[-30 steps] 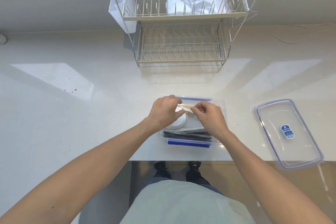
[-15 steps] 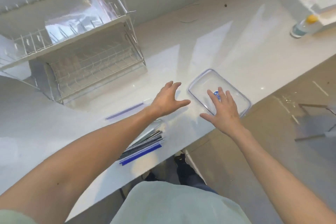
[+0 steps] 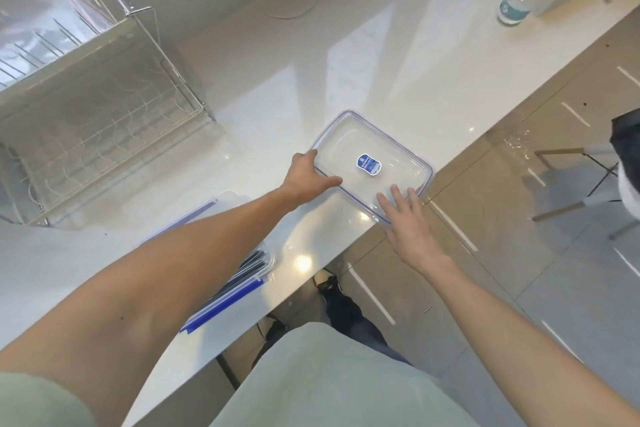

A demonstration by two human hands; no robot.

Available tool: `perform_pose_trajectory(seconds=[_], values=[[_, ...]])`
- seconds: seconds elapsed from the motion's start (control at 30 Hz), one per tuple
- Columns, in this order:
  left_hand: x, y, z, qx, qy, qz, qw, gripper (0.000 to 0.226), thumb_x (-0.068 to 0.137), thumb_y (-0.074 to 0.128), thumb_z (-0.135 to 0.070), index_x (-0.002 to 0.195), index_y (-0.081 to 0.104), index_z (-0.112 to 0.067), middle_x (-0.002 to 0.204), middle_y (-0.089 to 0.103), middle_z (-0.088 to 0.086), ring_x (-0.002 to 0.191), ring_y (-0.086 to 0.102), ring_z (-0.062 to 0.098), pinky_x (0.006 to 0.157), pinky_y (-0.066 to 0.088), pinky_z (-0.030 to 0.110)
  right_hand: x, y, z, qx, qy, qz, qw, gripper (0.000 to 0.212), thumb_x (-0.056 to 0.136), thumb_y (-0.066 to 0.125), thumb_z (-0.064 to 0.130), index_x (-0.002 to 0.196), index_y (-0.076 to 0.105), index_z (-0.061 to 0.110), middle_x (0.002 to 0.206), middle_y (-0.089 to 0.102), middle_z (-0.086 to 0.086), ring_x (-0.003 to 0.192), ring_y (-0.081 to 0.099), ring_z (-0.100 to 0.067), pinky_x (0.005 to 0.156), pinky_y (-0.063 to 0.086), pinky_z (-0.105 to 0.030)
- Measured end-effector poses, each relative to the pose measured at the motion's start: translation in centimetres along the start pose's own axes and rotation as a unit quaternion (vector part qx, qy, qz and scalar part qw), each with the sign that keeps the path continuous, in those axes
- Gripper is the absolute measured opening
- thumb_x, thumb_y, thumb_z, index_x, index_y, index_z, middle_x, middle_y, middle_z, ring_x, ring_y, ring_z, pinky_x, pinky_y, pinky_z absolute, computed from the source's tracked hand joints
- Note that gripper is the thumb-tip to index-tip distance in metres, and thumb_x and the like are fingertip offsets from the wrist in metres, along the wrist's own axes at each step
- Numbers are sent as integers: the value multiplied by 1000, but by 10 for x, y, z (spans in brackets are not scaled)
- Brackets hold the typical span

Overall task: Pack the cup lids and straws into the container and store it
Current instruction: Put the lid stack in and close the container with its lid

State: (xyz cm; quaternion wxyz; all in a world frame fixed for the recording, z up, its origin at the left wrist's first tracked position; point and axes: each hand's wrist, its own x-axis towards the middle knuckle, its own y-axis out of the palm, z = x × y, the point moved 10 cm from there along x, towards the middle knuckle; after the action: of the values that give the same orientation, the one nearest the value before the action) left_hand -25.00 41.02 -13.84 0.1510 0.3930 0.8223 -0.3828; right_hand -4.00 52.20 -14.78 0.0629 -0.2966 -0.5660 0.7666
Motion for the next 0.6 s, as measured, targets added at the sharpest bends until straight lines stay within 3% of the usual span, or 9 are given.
perform_pose_trajectory(seconds=[0.07,0.17,0.23,0.33,0.43,0.53,0.6], values=[[1,-6,6,-24,-15,-10,1000,98,78,82,-40,157,30,-17,154,35,7,135,47,24,90,42,28,-6,-10,7,19,-27,-23,999,70,98,60,8,161,31,14,169,21,-16,155,12,-45,119,35,-48],[-2,-14,9,-47,-14,-10,999,94,82,79,-44,158,28,-21,158,37,3,143,40,24,103,39,29,-16,-44,19,43,-84,-143,985,57,85,71,-4,141,59,-2,147,54,-27,140,44,-53,104,49,-61],[-7,-25,9,-89,-20,-36,995,88,85,75,-49,156,30,-21,147,47,2,138,46,23,104,43,33,-21,-68,22,55,-101,-219,969,53,79,72,-10,132,65,-6,136,63,-27,132,53,-53,99,53,-63],[-14,-53,17,-223,-78,-81,968,76,88,73,-46,144,43,-6,124,59,10,111,62,26,99,53,39,-19,-101,27,105,-106,-267,952,50,81,67,-13,130,67,-2,134,67,-20,133,57,-44,103,53,-57],[-28,-85,26,-390,-102,-96,910,41,91,75,-30,106,64,6,94,68,17,79,68,26,86,62,35,-20,-134,50,129,-152,-310,930,48,80,65,-19,124,71,-2,128,71,-19,125,64,-39,102,55,-53],[-54,-119,43,-432,-122,-106,887,17,90,75,-13,96,67,0,85,68,13,64,65,20,70,62,27,-22,-159,72,182,-175,-344,904,44,82,57,-24,117,73,-3,134,67,-22,135,55,-41,111,47,-48],[-74,-140,60,-419,-127,-116,892,13,88,77,-11,94,69,-4,79,65,8,60,62,14,64,60,21,-8,-159,83,285,-122,-278,909,46,89,52,-17,125,70,5,155,49,-19,152,33,-34,119,35,-41]])
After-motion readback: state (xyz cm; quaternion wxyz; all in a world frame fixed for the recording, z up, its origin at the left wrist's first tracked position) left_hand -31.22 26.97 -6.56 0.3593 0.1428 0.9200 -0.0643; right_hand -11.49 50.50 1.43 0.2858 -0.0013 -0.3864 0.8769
